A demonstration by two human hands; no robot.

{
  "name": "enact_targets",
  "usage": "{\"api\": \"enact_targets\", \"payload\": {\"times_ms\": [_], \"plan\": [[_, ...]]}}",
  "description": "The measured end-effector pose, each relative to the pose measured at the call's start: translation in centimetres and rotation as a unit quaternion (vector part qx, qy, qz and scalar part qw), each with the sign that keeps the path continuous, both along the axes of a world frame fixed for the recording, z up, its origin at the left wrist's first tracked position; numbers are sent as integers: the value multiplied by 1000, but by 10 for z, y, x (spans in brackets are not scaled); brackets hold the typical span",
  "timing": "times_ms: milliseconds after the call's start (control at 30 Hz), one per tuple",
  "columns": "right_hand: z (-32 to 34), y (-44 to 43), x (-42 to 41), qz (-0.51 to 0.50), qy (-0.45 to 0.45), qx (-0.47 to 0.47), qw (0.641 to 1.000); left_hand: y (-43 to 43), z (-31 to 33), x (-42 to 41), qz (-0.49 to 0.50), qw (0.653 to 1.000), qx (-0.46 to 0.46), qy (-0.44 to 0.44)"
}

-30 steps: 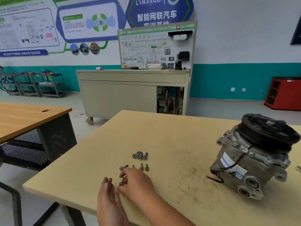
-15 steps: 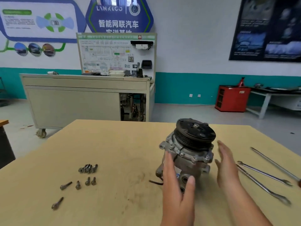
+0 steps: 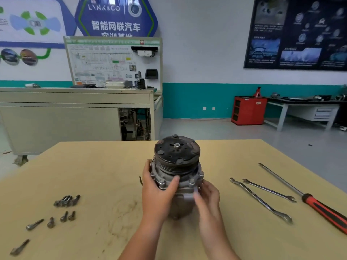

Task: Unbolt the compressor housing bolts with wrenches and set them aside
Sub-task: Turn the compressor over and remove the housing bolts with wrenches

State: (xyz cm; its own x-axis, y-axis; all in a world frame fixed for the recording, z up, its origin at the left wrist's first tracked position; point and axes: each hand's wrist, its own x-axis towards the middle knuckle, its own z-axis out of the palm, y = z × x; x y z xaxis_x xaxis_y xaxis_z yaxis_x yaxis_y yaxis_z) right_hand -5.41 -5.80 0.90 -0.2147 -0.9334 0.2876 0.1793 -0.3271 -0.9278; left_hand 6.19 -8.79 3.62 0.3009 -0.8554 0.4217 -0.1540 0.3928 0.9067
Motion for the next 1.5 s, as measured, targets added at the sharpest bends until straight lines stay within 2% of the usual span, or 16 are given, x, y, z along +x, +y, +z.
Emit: {"api": "enact_targets", "payload": {"times_ms": [267,467,567,667,733,800,867,900,967,1100,1133,1167,1233,1300,1400,1500], "plan": [[5,5,-17,26,107,-14,994,6,-6,-9,18,1000,-17,18],[7,-10,-23,4,126,6,992,12,-7,-28,60,998,-21,19],[11,-18,-34,43,137,14,990,14,-4,-34,55,998,-16,23],[19,-35,-67,67,223,37,972,24,-4,-33,51,998,-32,19],[18,-57,-107,-54,365,95,925,38,-6,-33,43,995,-92,2],[11,-76,-147,-150,525,206,812,51,-8,-35,21,986,-165,-22],[2,-88,-175,-147,634,283,704,56,-10,-35,15,978,-199,-62],[-3,-93,-184,-131,668,300,668,54,-11,-35,16,978,-196,-68],[-8,-99,-191,-118,705,297,633,49,-10,-31,19,984,-169,-55],[4,-91,-182,-80,707,290,640,40,-7,-12,27,981,-180,-66],[10,-84,-177,-48,693,284,661,38,-7,-6,32,978,-187,-81],[17,-75,-170,-9,660,271,701,36,-6,2,36,976,-191,-93],[34,-46,-148,77,530,251,806,30,-6,17,37,975,-188,-110],[51,-14,-119,159,392,235,875,22,-5,29,36,976,-172,-128],[71,28,-68,253,257,205,910,6,-4,43,-32,979,-112,-166],[82,51,-17,270,187,172,929,-8,6,50,-150,966,-56,-201]]}}
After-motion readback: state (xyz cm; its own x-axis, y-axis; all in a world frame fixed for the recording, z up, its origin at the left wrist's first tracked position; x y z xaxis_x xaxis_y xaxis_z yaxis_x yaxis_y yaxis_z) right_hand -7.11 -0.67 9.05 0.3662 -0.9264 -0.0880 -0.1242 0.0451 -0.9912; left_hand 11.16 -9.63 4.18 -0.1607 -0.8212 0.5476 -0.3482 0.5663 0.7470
